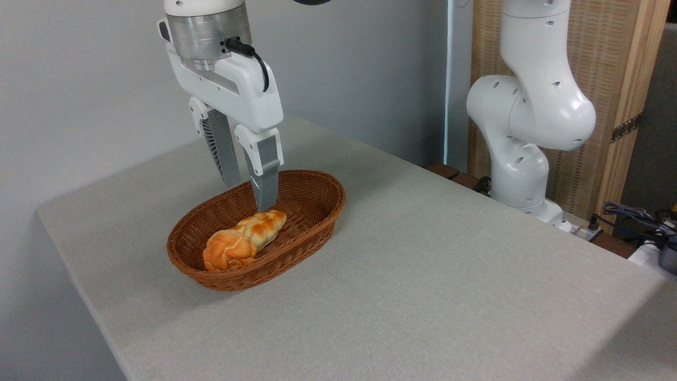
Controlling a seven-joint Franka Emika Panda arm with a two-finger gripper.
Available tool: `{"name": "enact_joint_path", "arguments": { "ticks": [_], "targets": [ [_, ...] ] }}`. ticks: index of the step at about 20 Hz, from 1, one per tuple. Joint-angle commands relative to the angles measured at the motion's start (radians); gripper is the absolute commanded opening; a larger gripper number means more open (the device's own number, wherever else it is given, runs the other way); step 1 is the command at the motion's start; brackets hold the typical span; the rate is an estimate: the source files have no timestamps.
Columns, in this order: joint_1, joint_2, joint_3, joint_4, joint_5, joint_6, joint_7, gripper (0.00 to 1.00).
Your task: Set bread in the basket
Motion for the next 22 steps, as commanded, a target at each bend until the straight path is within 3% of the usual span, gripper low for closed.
{"name": "enact_joint_path", "arguments": {
  "ticks": [1, 8, 16, 18, 22],
  "targets": [
    [-0.02, -0.004, 0.05, 0.02, 0.008, -0.031, 0.004, 1.0],
    [-0.047, -0.023, 0.059, 0.019, 0.008, -0.057, 0.013, 1.0],
    [-0.047, -0.048, 0.062, 0.005, 0.008, -0.079, 0.019, 1.0],
    [-0.064, -0.06, 0.116, 0.003, 0.008, -0.086, 0.067, 1.0],
    [-0.069, -0.06, 0.125, 0.005, 0.007, -0.103, 0.102, 1.0]
  ]
}}
